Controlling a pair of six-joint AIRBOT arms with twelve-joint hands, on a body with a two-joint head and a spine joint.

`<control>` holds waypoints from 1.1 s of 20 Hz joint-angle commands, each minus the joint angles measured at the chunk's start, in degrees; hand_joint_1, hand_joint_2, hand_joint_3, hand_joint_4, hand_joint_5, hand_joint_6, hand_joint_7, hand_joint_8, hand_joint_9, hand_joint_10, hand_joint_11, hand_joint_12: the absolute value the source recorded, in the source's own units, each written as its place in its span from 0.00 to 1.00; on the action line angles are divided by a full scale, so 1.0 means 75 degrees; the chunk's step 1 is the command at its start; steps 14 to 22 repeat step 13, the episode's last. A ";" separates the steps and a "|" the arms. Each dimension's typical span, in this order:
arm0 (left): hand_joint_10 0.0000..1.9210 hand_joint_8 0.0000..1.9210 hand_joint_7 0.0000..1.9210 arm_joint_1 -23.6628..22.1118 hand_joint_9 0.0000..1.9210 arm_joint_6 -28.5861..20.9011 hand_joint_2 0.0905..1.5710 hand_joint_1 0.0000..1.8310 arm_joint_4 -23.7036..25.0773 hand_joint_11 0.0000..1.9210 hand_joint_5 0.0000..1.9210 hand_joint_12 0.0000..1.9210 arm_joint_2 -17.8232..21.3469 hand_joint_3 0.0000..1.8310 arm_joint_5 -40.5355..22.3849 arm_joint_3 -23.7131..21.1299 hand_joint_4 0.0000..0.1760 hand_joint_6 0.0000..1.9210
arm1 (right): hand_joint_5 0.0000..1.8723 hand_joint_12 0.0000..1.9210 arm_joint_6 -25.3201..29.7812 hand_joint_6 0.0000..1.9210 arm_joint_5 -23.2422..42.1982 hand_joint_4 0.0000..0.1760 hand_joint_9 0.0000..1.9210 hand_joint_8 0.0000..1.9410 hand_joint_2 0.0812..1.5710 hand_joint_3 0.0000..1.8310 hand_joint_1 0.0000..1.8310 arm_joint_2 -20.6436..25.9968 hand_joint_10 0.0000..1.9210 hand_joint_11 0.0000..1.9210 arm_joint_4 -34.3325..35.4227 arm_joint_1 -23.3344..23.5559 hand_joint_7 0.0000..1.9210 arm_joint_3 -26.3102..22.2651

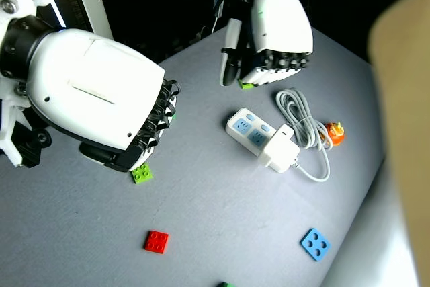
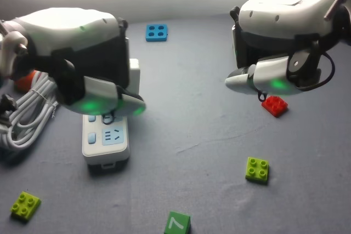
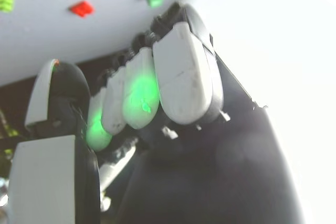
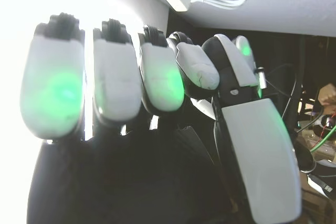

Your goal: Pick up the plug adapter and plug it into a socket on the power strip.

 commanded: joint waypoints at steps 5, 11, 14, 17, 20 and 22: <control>1.00 1.00 0.79 -0.0081 0.81 -0.0027 0.83 0.72 0.0096 0.83 0.76 1.00 0.0077 0.01 -0.0467 -0.0112 0.00 1.00 | 0.75 1.00 -0.0023 1.00 0.0628 0.00 0.83 1.00 0.87 0.00 0.55 0.0053 1.00 0.83 -0.0182 -0.0043 0.81 -0.0025; 1.00 1.00 0.75 -0.0087 0.76 -0.0052 0.81 0.73 0.0095 0.78 0.73 1.00 0.0075 0.00 -0.0553 -0.0146 0.00 1.00 | 0.71 1.00 0.0025 1.00 0.1218 0.00 0.79 1.00 0.85 0.00 0.56 0.0179 1.00 0.80 -0.0183 -0.0126 0.77 -0.0024; 1.00 1.00 0.75 -0.0054 0.74 -0.0052 0.82 0.74 0.0095 0.76 0.73 1.00 0.0075 0.01 -0.0532 -0.0178 0.00 1.00 | 0.71 1.00 -0.0029 1.00 0.1519 0.00 0.79 1.00 0.85 0.00 0.57 0.0301 1.00 0.79 -0.0183 -0.0189 0.77 -0.0025; 1.00 1.00 0.75 -0.0054 0.74 -0.0052 0.82 0.74 0.0095 0.76 0.73 1.00 0.0075 0.01 -0.0532 -0.0178 0.00 1.00 | 0.71 1.00 -0.0029 1.00 0.1519 0.00 0.79 1.00 0.85 0.00 0.57 0.0301 1.00 0.79 -0.0183 -0.0189 0.77 -0.0025; 1.00 1.00 0.75 -0.0054 0.74 -0.0052 0.82 0.74 0.0095 0.76 0.73 1.00 0.0075 0.01 -0.0532 -0.0178 0.00 1.00 | 0.71 1.00 -0.0029 1.00 0.1519 0.00 0.79 1.00 0.85 0.00 0.57 0.0301 1.00 0.79 -0.0183 -0.0189 0.77 -0.0025; 1.00 1.00 0.75 -0.0054 0.74 -0.0052 0.82 0.74 0.0095 0.76 0.73 1.00 0.0075 0.01 -0.0532 -0.0178 0.00 1.00 | 0.71 1.00 -0.0029 1.00 0.1519 0.00 0.79 1.00 0.85 0.00 0.57 0.0301 1.00 0.79 -0.0183 -0.0189 0.77 -0.0025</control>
